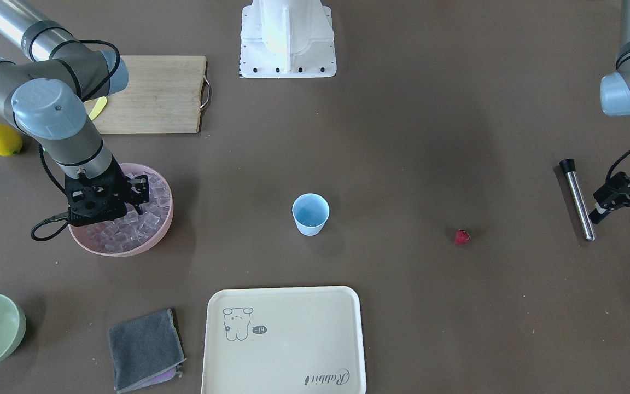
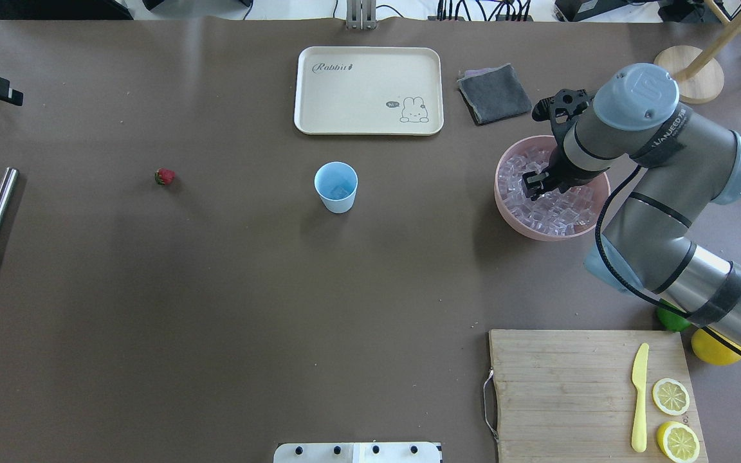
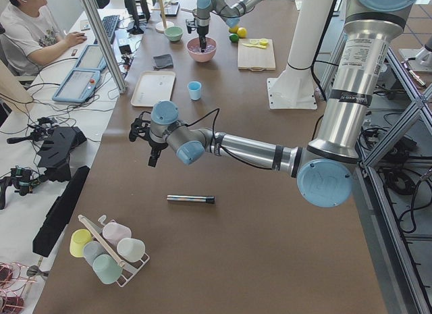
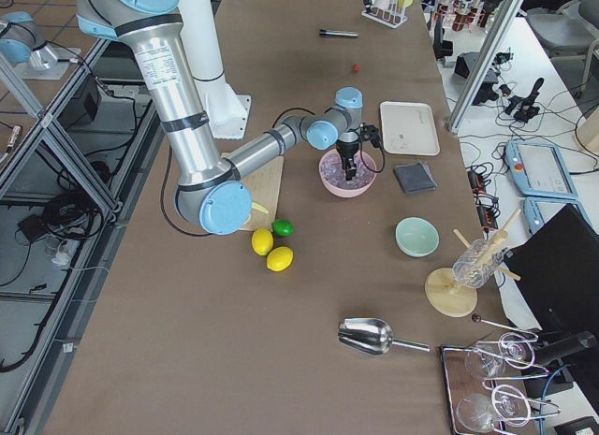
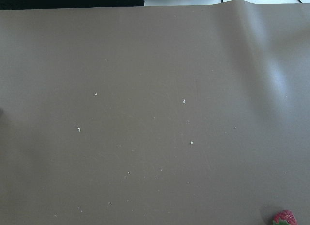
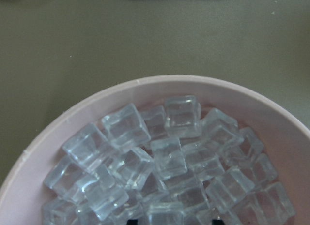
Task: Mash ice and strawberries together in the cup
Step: 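Grasp another ice cube in the pink bowl with the right gripper, then carry the ice cube over the light-blue cup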
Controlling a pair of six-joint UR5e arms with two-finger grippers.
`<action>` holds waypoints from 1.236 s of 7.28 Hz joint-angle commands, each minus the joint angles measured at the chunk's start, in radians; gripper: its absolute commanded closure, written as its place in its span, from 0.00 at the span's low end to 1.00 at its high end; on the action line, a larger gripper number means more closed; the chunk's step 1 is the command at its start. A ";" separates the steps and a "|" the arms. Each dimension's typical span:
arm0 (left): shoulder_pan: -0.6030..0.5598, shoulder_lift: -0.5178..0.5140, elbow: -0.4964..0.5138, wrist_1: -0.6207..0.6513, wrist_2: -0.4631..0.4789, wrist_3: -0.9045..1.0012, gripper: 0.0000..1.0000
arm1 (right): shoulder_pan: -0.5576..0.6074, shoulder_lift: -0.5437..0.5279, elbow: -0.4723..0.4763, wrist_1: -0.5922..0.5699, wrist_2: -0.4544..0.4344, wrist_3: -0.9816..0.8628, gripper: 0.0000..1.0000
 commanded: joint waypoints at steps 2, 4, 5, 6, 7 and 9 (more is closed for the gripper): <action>0.000 0.001 0.003 0.000 0.000 0.000 0.03 | -0.004 0.004 -0.005 0.000 -0.011 0.006 0.58; 0.000 0.001 0.001 0.000 0.000 -0.003 0.03 | -0.006 0.009 -0.005 0.000 -0.011 0.007 0.67; 0.000 -0.002 0.003 0.000 0.000 -0.003 0.03 | -0.004 0.020 -0.004 -0.001 -0.009 0.009 0.80; 0.000 -0.004 0.006 0.000 0.000 -0.003 0.03 | -0.004 0.024 0.002 -0.001 -0.008 0.007 0.94; 0.000 -0.006 0.007 0.000 0.000 -0.002 0.03 | 0.003 0.026 0.012 -0.003 -0.003 0.007 1.00; 0.000 -0.009 0.012 0.000 0.000 -0.001 0.03 | 0.023 0.027 0.041 -0.017 0.006 0.007 1.00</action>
